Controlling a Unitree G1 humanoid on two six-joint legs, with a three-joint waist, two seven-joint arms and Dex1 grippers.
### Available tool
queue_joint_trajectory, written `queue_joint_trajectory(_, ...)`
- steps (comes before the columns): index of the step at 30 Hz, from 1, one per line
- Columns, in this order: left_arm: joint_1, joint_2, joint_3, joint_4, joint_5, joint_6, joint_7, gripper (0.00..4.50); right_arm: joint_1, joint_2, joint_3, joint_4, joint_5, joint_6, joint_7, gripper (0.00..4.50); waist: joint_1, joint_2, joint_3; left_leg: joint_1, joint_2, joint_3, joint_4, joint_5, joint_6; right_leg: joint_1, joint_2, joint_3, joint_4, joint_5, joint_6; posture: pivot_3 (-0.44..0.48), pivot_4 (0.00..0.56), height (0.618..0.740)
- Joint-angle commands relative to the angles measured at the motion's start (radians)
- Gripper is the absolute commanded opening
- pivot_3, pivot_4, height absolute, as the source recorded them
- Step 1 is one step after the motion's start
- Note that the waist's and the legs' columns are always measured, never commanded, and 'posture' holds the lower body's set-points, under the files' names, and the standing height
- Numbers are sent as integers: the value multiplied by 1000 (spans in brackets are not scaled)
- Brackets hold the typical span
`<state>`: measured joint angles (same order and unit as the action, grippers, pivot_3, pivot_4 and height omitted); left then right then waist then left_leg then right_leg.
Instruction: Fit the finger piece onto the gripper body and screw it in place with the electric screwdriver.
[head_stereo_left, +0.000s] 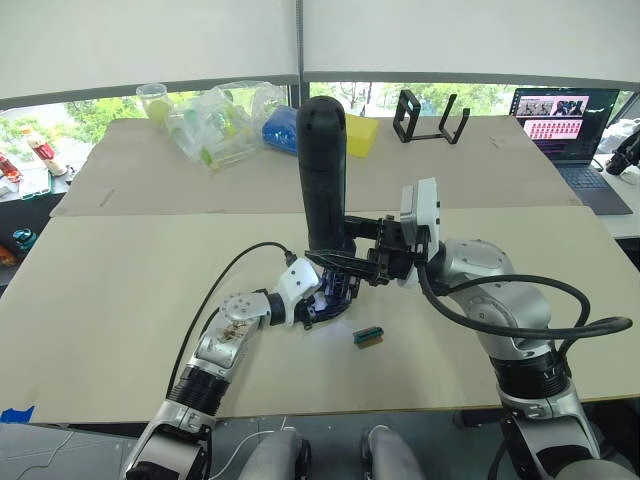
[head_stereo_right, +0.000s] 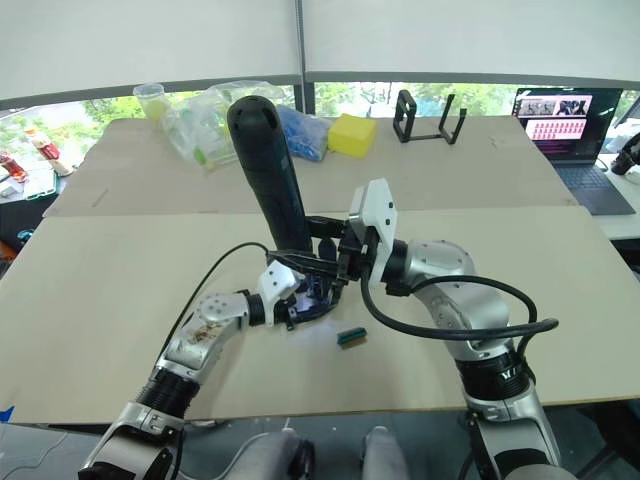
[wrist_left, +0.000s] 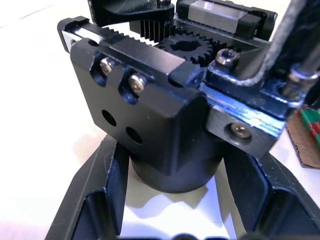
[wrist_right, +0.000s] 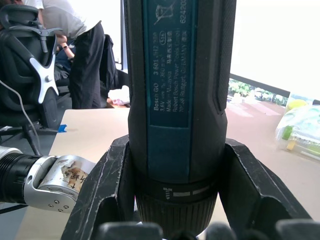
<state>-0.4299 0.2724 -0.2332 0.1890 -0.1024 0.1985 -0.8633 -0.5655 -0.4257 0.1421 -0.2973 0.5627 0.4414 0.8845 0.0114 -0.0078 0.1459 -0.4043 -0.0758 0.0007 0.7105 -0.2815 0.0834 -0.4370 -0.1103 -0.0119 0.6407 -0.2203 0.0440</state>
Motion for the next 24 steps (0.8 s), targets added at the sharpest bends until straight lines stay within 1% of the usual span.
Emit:
queue_joint_trajectory(1,-12,2,8,-36,-22,-17,-10,2259,46,-18,30,47,-46,15,6,1913,0,0,0,0,0,0,0,0,0,0,0,0,0,0,0,0,150,740)
queue_joint_trajectory(17,-15,3,9,-36,-23,-14,-11,2259,53,-28,22,30,-44,-3,3,1913,0,0,0,0,0,0,0,0,0,0,0,0,0,0,0,0,150,740)
queue_joint_trajectory(21,-16,1,9,-30,-23,-13,-9,2259,5,-28,-24,13,-3,10,-4,1913,0,0,0,0,0,0,0,0,0,0,0,0,0,0,0,0,150,740)
queue_joint_trajectory(24,-13,-7,13,-6,-21,-8,5,2259,-55,-23,-76,-37,81,41,-7,1913,1,0,0,-1,0,0,0,0,0,-1,0,0,0,0,0,0,150,740)
